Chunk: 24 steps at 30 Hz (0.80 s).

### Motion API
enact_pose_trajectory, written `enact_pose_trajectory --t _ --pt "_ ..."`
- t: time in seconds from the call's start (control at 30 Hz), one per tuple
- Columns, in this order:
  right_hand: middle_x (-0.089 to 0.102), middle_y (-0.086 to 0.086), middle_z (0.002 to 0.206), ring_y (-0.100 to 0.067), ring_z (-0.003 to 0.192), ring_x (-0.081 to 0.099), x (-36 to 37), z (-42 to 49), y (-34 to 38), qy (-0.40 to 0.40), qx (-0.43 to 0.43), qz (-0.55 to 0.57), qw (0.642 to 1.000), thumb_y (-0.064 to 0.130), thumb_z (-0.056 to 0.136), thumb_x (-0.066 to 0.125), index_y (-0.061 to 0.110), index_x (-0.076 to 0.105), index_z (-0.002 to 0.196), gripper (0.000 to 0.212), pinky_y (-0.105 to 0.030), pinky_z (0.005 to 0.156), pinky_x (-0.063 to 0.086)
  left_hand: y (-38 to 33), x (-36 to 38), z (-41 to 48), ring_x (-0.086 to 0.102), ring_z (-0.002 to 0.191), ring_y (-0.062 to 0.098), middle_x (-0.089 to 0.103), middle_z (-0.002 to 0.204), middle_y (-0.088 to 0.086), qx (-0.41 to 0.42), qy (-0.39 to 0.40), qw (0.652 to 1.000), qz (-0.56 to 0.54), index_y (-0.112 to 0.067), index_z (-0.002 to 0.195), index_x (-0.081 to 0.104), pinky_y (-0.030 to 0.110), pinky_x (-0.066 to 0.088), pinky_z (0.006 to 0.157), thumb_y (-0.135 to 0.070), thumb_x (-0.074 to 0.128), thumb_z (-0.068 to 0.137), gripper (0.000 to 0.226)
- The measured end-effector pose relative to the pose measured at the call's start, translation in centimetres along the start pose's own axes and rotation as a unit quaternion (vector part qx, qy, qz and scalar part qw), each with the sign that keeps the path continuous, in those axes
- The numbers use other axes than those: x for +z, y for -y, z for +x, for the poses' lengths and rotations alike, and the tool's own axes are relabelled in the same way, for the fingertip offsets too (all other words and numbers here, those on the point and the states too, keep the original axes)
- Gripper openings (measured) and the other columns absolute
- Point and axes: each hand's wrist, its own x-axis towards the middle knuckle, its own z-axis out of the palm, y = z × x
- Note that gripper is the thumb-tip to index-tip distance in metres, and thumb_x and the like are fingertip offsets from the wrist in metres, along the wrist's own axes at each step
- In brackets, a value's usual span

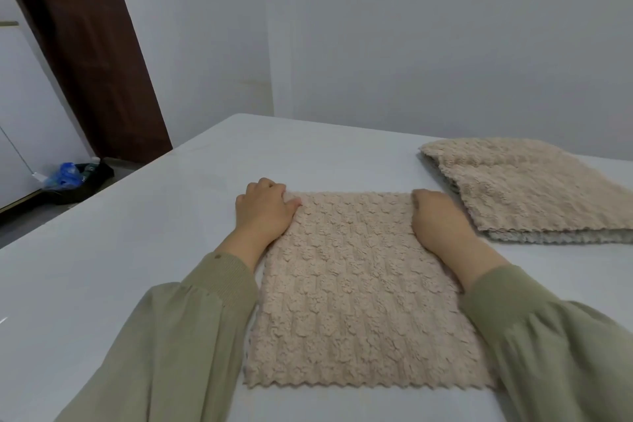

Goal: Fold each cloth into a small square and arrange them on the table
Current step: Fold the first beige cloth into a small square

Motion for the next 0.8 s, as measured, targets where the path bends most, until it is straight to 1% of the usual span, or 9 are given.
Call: enact_pose_trajectory --t 0.1,0.17,0.27,0.33,0.43,0.6,0.67,0.73,0.8 --pt "0.047 -0.017 0.135 -0.035 0.125 0.039 0.7 0.2 -0.6 0.011 0.006 -0.005 1.000 0.017 0.100 0.029 0.009 0.037 0.139 0.041 -0.046 0.103 0.030 -0.1 0.0 0.5 0.043 0.117 0.021 0.053 0.118 -0.001 0.009 -0.007 0.999 -0.046 -0.025 0.108 0.061 0.038 0.032 0.096 -0.040 0.052 0.091 0.024" --pt "0.045 -0.017 0.136 -0.036 0.126 0.035 0.4 0.2 -0.5 0.002 0.002 -0.027 1.000 0.014 0.097 0.034 0.008 0.036 0.141 0.044 -0.047 0.105 0.028 0.0 -0.1 0.4 0.049 0.104 0.020 0.055 0.097 -0.006 0.014 -0.023 0.993 -0.113 -0.026 0.086 0.058 0.035 0.037 0.087 -0.029 0.060 0.088 0.004" --pt "0.054 -0.016 0.120 -0.035 0.115 0.040 0.2 0.2 -0.4 -0.012 -0.002 -0.045 0.999 0.011 0.091 0.044 0.006 0.053 0.124 0.034 -0.044 0.097 0.033 0.1 -0.2 -0.2 0.053 0.082 0.018 0.055 0.076 -0.011 0.015 -0.057 0.973 -0.222 -0.025 0.071 0.051 0.025 0.040 0.065 -0.007 0.059 0.083 0.023" --pt "0.057 -0.016 0.105 -0.034 0.105 0.044 0.0 0.1 -0.6 -0.051 -0.002 -0.035 0.998 0.009 0.084 0.053 0.003 0.063 0.105 0.023 -0.042 0.089 0.036 0.1 -0.4 -0.7 0.053 0.075 0.013 0.057 0.074 -0.012 0.015 -0.080 0.964 -0.252 -0.022 0.074 0.056 0.020 0.039 0.061 -0.004 0.057 0.084 0.021" --pt "0.056 -0.018 0.092 -0.034 0.089 0.047 -0.4 -0.2 -1.4 -0.126 0.007 0.002 0.992 0.003 0.070 0.062 -0.001 0.065 0.083 0.014 -0.037 0.072 0.033 0.1 -1.0 -1.4 0.055 0.079 0.011 0.063 0.080 -0.007 0.022 -0.127 0.957 -0.261 -0.020 0.075 0.065 0.017 0.038 0.065 -0.003 0.057 0.084 0.021" --pt "0.050 -0.016 0.075 -0.026 0.073 0.040 -1.5 -1.0 -2.4 -0.215 0.021 0.042 0.975 -0.003 0.073 0.060 -0.005 0.062 0.067 0.006 -0.034 0.059 0.028 -0.5 -1.8 -2.4 0.050 0.085 0.016 0.054 0.092 0.000 0.041 -0.156 0.978 -0.135 -0.017 0.097 0.073 0.026 0.035 0.070 -0.015 0.054 0.091 0.020" --pt "0.045 -0.012 0.072 -0.024 0.072 0.037 -2.0 -1.2 -2.5 -0.210 0.029 0.047 0.976 -0.002 0.076 0.059 -0.004 0.064 0.067 0.010 -0.033 0.058 0.027 -0.8 -2.2 -3.0 0.057 0.091 0.020 0.066 0.096 0.000 0.028 -0.130 0.986 -0.097 -0.020 0.100 0.072 0.028 0.041 0.072 -0.018 0.052 0.092 0.022" --pt "0.047 -0.008 0.066 -0.023 0.064 0.041 -2.9 -1.5 -2.7 -0.171 0.061 0.062 0.981 0.004 0.082 0.057 0.000 0.063 0.066 0.017 -0.029 0.053 0.028 -1.0 -2.2 -3.8 0.063 0.092 0.017 0.072 0.097 0.001 0.015 -0.097 0.982 -0.161 -0.018 0.100 0.073 0.026 0.045 0.077 -0.017 0.053 0.092 0.021" --pt "0.048 -0.006 0.054 -0.021 0.049 0.043 -3.9 -1.9 -3.3 -0.093 0.107 0.099 0.985 0.012 0.085 0.056 0.004 0.060 0.062 0.025 -0.023 0.046 0.028 -1.2 -2.1 -4.7 0.064 0.063 0.012 0.072 0.077 0.006 -0.027 -0.046 0.946 -0.319 -0.013 0.094 0.072 0.024 0.046 0.064 -0.011 0.053 0.092 0.019"
